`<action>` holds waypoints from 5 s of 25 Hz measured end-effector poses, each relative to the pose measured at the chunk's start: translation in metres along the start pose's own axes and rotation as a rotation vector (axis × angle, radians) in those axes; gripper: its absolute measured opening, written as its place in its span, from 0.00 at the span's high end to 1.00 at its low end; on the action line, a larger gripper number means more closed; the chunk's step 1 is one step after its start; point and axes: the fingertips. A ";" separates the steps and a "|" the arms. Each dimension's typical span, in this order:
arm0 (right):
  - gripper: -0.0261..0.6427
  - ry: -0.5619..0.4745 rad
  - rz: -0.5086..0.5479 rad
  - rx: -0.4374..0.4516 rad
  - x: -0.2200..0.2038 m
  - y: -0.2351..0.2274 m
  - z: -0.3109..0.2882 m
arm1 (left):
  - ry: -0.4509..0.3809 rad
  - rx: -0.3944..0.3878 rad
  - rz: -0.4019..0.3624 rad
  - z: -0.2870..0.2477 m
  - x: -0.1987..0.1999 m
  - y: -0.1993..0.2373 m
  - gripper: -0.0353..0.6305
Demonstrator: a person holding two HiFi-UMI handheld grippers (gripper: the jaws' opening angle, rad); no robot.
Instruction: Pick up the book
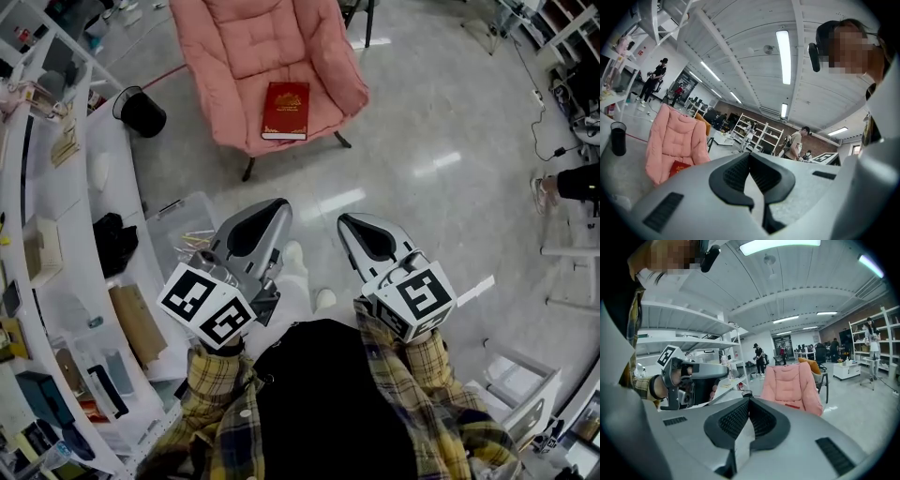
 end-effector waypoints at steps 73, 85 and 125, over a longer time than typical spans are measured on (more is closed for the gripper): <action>0.94 0.102 -0.104 0.044 0.145 -0.205 -0.317 | 0.027 0.128 0.021 -0.206 0.130 0.321 0.94; 0.94 0.183 -0.170 -0.134 0.102 -0.231 -0.371 | 0.205 -0.026 0.054 -0.235 0.080 0.382 0.94; 0.91 0.422 -0.629 -0.212 -0.196 -0.381 -0.433 | 0.519 -0.043 0.166 -0.338 -0.213 0.468 0.94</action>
Point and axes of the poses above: the fingertips, and each gripper's own axes: z backward along the fingers, y to its left, x out of its top, and after that the axes turned 8 degrees about -z, right-handed
